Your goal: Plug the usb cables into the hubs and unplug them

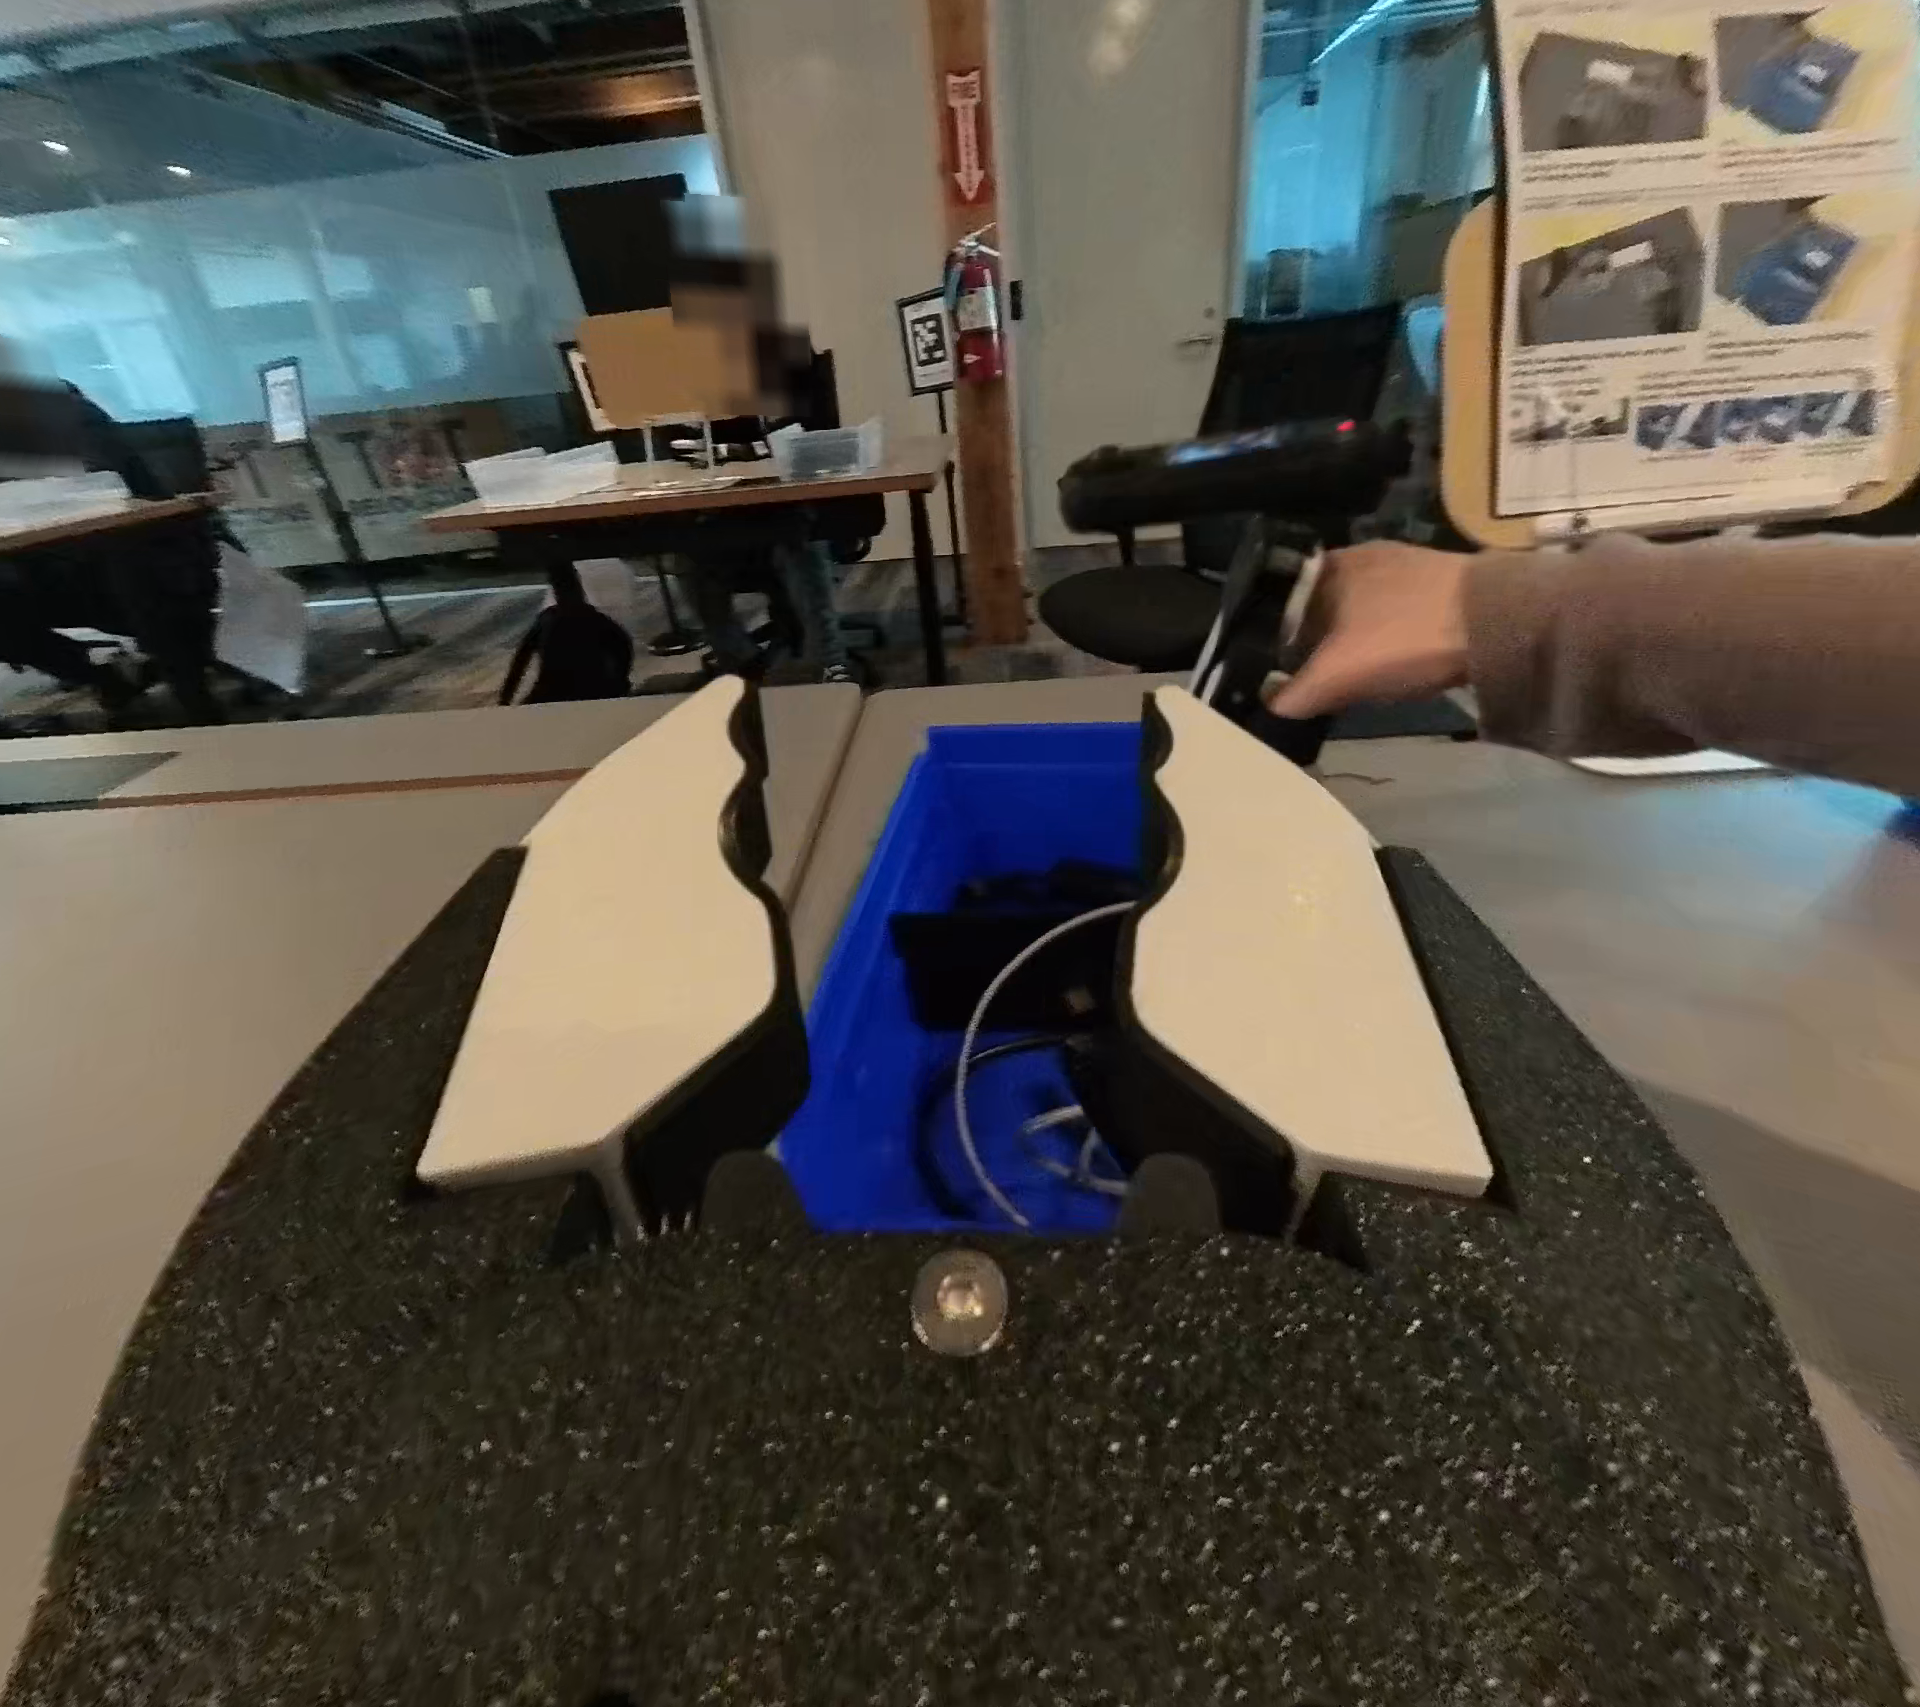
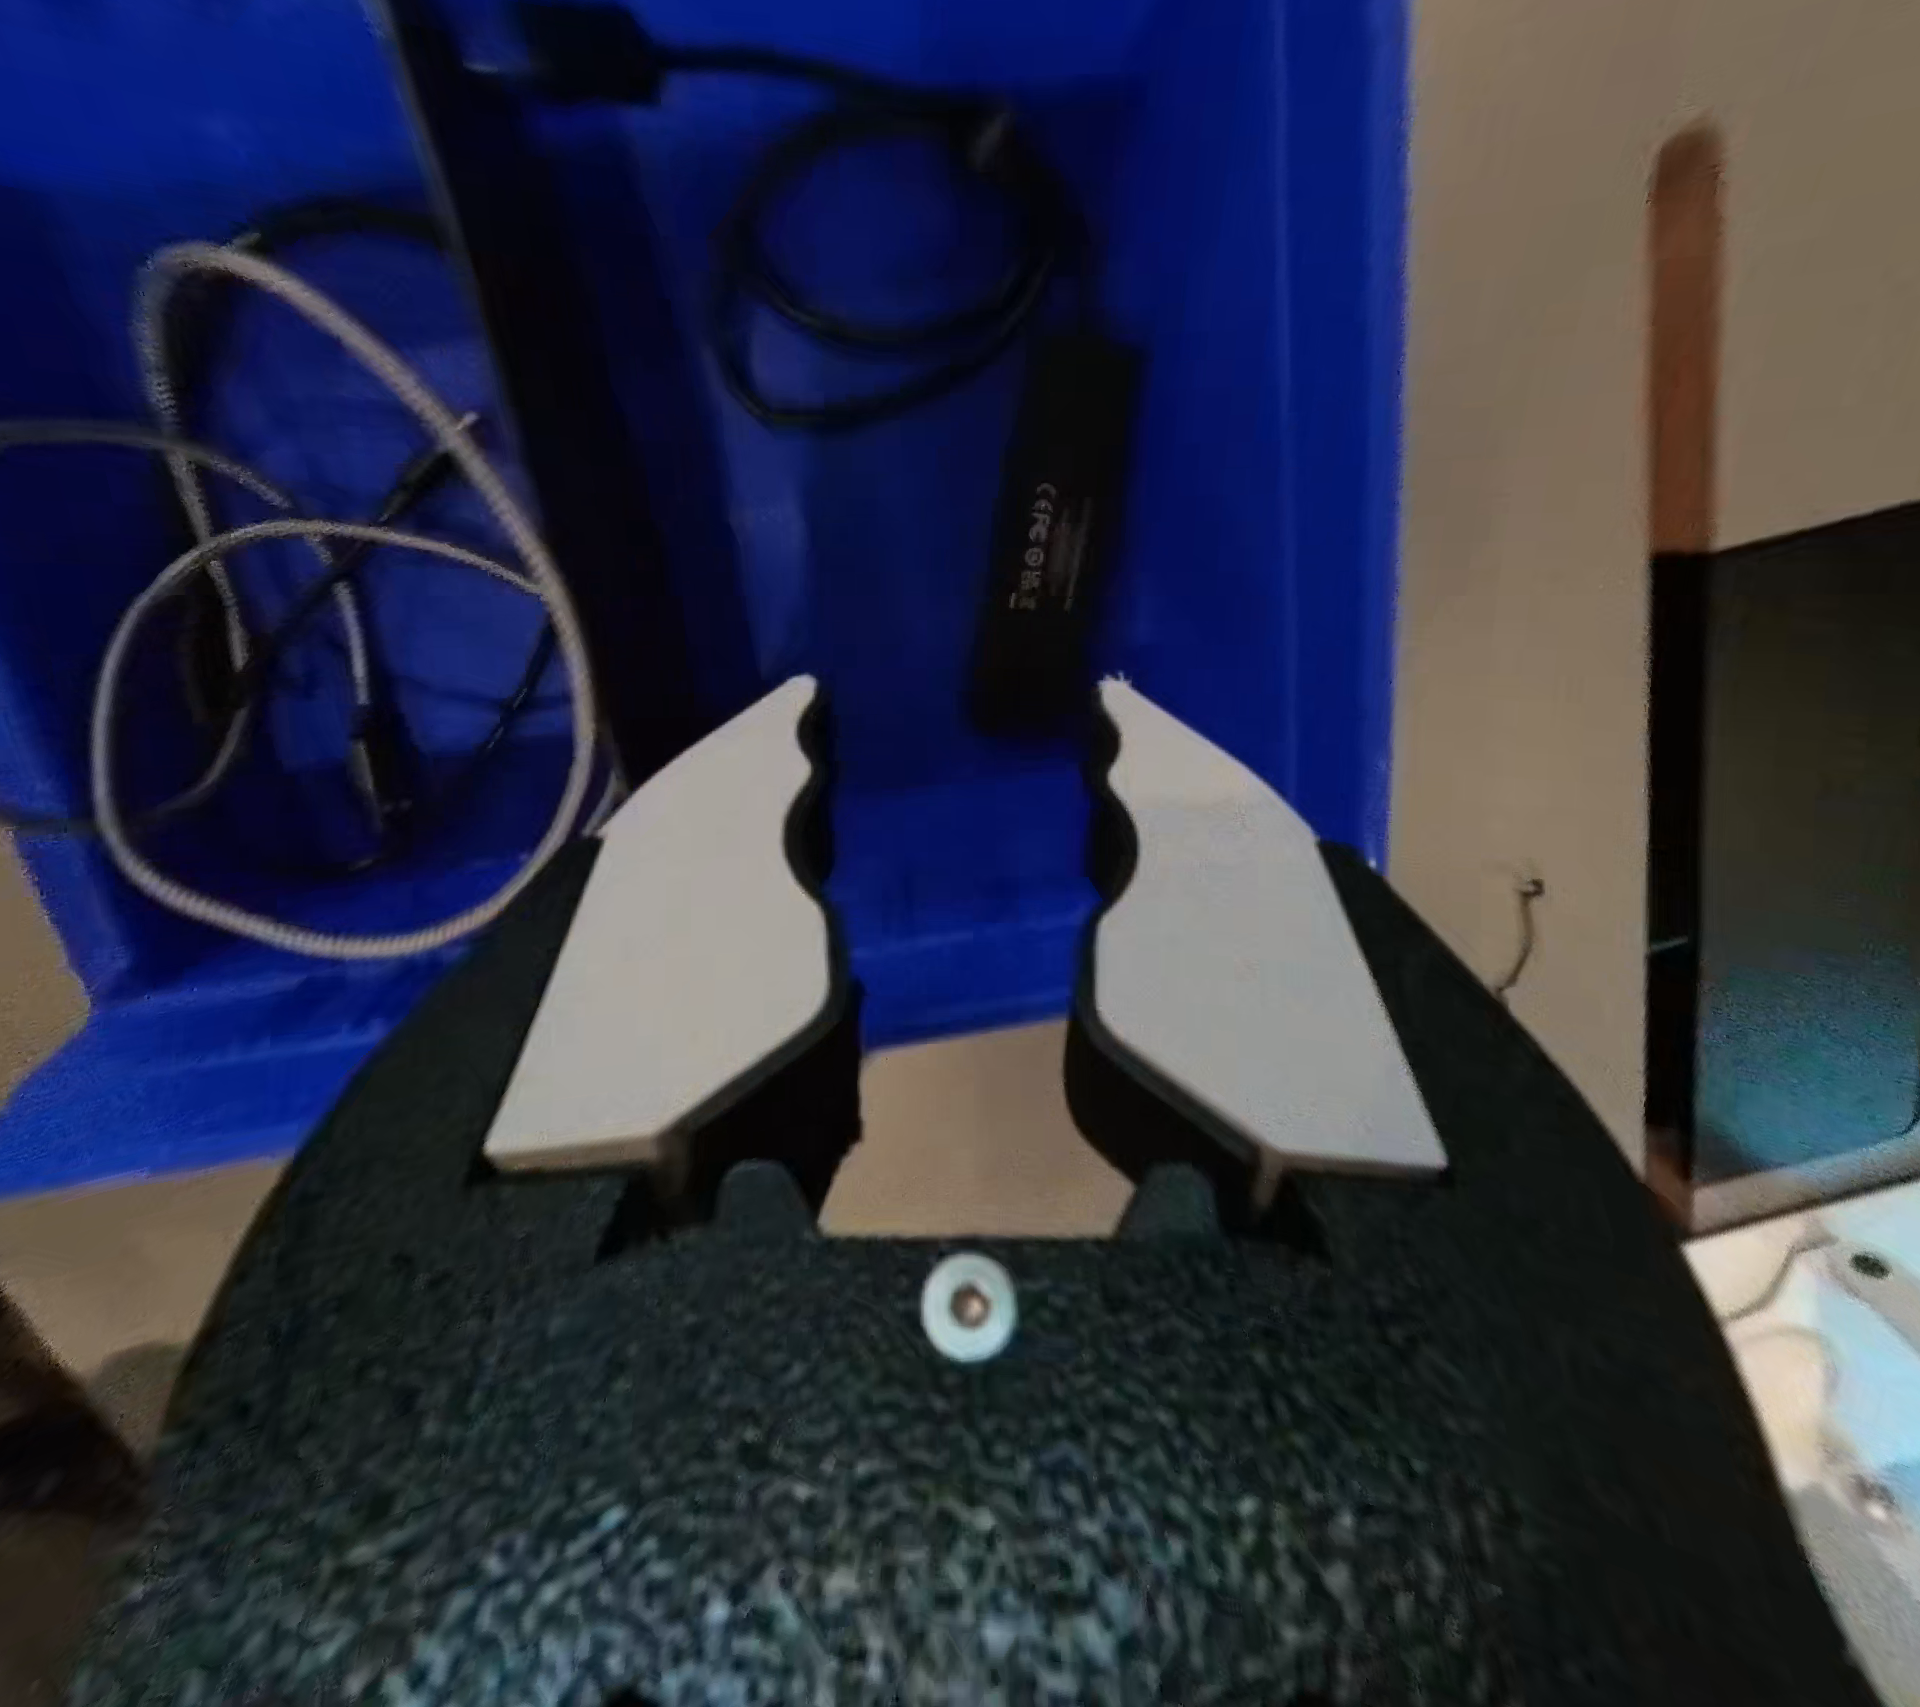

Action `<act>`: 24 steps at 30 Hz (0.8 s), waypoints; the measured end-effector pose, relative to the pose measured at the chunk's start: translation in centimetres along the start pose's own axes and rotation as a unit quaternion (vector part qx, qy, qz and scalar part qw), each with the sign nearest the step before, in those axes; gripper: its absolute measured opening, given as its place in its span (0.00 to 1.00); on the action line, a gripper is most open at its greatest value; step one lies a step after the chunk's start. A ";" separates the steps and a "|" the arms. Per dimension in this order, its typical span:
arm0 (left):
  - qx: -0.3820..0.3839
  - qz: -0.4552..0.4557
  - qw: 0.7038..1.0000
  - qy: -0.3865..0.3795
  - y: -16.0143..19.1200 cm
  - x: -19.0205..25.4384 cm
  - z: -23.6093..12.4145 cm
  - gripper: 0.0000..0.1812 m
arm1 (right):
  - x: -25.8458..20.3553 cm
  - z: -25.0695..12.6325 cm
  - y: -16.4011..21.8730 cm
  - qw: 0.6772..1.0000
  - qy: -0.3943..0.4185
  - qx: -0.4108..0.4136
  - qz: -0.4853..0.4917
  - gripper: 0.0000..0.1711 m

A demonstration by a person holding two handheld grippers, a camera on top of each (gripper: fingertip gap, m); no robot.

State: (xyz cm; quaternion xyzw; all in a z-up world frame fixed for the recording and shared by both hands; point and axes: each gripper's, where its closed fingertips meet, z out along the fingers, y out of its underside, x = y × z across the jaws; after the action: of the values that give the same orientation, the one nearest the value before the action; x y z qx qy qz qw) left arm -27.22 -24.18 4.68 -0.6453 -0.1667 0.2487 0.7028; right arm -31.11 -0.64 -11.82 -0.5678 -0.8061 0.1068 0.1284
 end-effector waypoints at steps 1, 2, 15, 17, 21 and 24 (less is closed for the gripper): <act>0.000 0.004 1.000 -0.003 0.0 -0.1 -0.1 0.38 | 0.2 1.1 0.0 0.999 0.000 -0.031 0.013 0.28; 0.002 0.005 1.000 -0.002 0.1 -0.2 0.0 0.37 | 0.5 2.2 0.1 0.998 0.004 -0.056 0.026 0.28; -0.024 -0.012 0.999 0.037 1.9 1.1 1.9 0.39 | 1.6 8.9 1.1 0.980 0.007 -0.170 0.103 0.35; -0.023 -0.005 0.999 0.037 1.9 1.4 1.9 0.39 | 1.5 9.2 1.0 0.979 0.011 -0.175 0.100 0.34; -0.027 0.000 0.999 0.036 2.0 1.5 1.8 0.39 | 1.5 9.8 1.0 0.977 0.002 -0.181 0.111 0.28; -0.025 -0.006 0.999 0.034 2.1 1.4 1.6 0.39 | 1.7 9.7 1.2 0.977 0.010 -0.190 0.093 0.19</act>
State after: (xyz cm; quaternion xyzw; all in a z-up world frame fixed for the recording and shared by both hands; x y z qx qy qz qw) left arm -27.26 -22.01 2.70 -0.6702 -0.1524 0.2182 0.6928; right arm -33.79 1.12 -21.21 -0.6557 -0.7537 -0.0424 0.0159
